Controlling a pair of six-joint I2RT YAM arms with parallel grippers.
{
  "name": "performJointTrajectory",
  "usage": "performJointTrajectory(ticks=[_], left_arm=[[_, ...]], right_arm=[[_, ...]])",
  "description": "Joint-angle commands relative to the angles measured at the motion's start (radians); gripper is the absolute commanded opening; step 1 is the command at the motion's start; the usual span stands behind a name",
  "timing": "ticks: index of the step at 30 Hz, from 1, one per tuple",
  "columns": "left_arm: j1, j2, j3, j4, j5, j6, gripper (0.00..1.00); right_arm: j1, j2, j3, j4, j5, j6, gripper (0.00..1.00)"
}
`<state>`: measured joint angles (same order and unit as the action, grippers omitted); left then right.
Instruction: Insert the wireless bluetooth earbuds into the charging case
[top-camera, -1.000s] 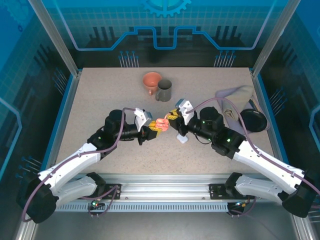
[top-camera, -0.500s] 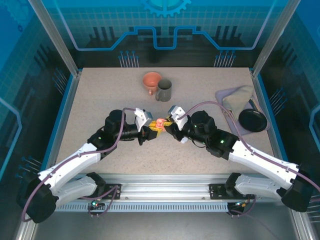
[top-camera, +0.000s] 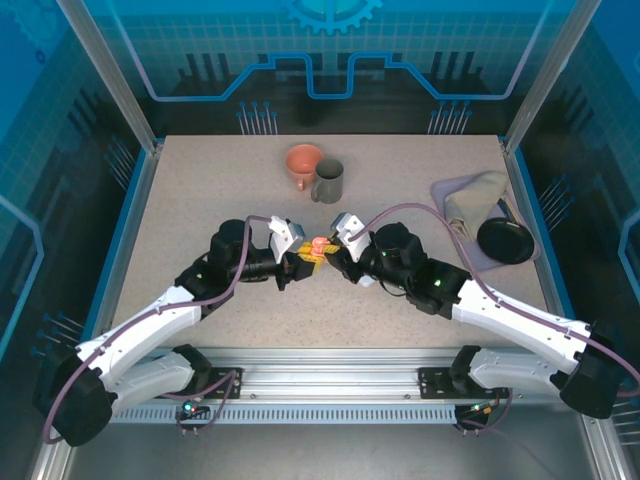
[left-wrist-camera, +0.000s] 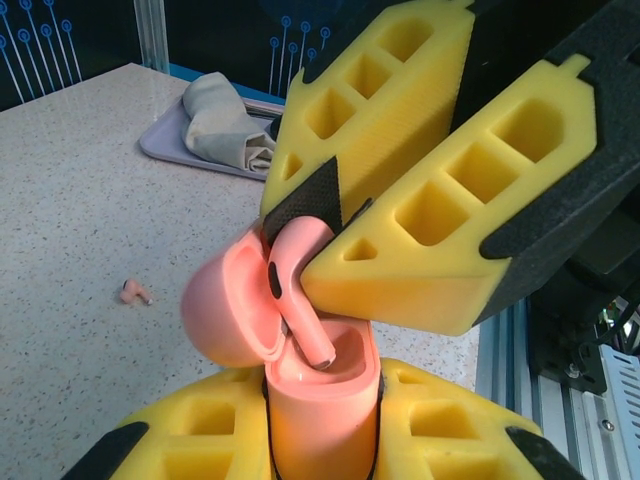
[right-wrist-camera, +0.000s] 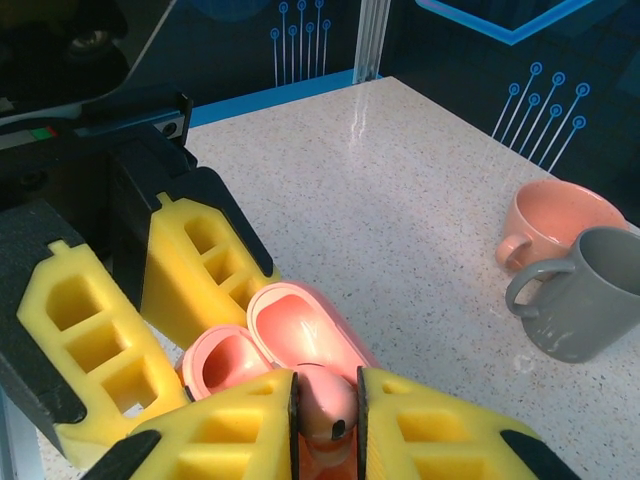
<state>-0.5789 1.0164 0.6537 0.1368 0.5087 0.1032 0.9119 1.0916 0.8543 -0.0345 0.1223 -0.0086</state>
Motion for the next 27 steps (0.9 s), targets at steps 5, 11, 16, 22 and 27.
performJointTrajectory(ticks=[5,11,16,22,27], left_arm=[[-0.006,-0.012,0.018,0.040,0.015,0.001,0.00],[-0.007,-0.012,0.017,0.038,0.016,0.000,0.00],[-0.007,-0.012,0.015,0.038,0.012,0.003,0.00],[-0.006,-0.004,0.020,0.038,0.014,0.001,0.00],[-0.007,-0.002,0.024,0.038,0.017,0.002,0.00]], right_arm=[[0.024,0.001,0.020,0.025,0.003,0.003,0.21],[0.023,-0.019,0.033,-0.011,0.046,-0.031,0.21],[0.023,-0.039,0.046,-0.021,0.060,-0.039,0.21],[0.023,-0.043,0.048,-0.012,0.040,-0.030,0.21],[0.024,-0.019,0.045,0.005,0.028,-0.010,0.21]])
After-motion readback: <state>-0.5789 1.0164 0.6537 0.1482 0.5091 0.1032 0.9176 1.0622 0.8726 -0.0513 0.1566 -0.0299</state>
